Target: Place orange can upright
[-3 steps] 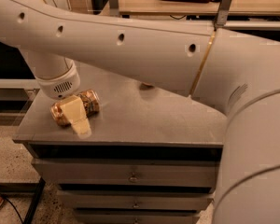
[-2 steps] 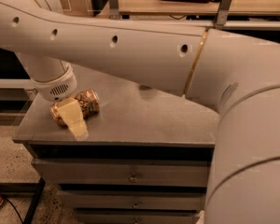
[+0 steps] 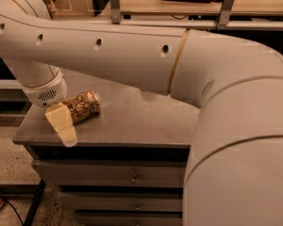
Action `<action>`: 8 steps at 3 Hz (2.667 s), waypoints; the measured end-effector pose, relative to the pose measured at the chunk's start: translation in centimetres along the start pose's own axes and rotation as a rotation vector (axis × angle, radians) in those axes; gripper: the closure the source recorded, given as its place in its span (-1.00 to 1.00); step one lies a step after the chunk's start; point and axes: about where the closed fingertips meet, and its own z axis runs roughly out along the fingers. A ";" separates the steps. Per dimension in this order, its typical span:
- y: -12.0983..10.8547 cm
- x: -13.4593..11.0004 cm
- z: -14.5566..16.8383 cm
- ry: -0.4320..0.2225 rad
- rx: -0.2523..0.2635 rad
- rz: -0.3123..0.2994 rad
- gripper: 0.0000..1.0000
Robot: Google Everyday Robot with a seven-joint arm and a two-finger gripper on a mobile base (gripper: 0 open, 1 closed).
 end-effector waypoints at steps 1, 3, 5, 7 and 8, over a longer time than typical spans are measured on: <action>-0.1 0.0 0.1 0.002 0.000 0.003 -1.00; -0.3 0.5 0.2 0.002 -0.007 0.005 -0.19; -0.1 0.6 -0.6 -0.019 0.018 -0.046 0.43; -0.2 0.4 -0.5 -0.025 0.027 -0.049 1.00; -0.6 0.6 -0.4 -0.042 0.028 -0.043 1.00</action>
Offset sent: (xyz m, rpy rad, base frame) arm 0.0056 -0.0086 0.0001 -0.0242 0.0111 -0.0177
